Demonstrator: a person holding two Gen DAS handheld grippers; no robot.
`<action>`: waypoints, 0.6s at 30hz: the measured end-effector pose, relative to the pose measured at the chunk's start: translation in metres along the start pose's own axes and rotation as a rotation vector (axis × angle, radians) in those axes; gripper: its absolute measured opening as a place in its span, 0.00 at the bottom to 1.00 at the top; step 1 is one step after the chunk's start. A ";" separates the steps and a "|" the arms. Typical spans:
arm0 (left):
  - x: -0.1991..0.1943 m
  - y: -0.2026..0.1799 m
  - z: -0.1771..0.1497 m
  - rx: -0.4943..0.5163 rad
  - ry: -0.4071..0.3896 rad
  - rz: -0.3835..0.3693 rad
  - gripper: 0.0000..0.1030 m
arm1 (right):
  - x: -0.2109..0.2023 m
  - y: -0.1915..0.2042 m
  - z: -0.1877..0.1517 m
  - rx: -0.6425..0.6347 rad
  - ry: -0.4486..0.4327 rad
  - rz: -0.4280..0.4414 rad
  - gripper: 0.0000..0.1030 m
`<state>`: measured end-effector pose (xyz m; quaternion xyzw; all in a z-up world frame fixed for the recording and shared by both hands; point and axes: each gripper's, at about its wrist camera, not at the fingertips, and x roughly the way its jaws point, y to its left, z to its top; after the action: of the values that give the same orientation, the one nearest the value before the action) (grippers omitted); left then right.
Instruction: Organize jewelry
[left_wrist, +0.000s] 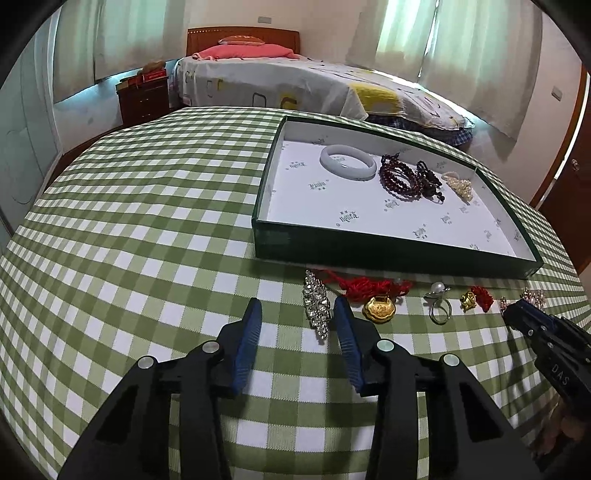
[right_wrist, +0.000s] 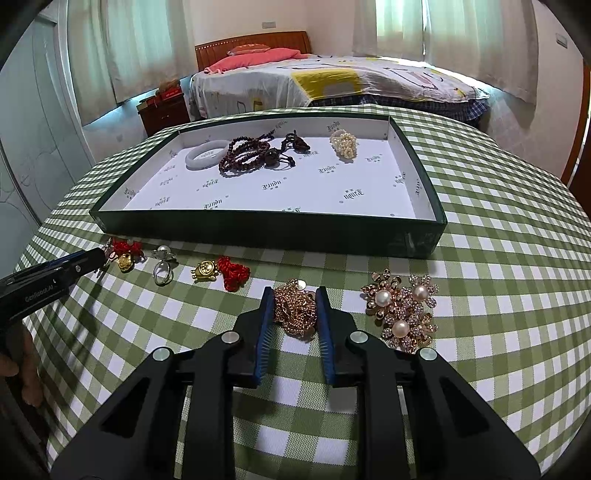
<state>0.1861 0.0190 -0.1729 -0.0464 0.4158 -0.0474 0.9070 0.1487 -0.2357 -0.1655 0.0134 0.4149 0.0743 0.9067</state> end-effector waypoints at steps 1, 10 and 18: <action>0.001 -0.001 0.001 0.004 0.002 -0.002 0.40 | 0.000 0.000 -0.001 0.000 0.000 0.000 0.22; 0.003 0.005 0.003 0.028 0.012 0.016 0.30 | 0.000 0.000 -0.001 0.001 -0.001 0.001 0.22; 0.007 -0.007 0.005 0.089 0.004 0.007 0.30 | 0.000 0.000 0.000 0.002 -0.002 0.001 0.21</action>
<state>0.1940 0.0115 -0.1744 -0.0042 0.4154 -0.0629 0.9075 0.1486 -0.2356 -0.1652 0.0148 0.4142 0.0743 0.9070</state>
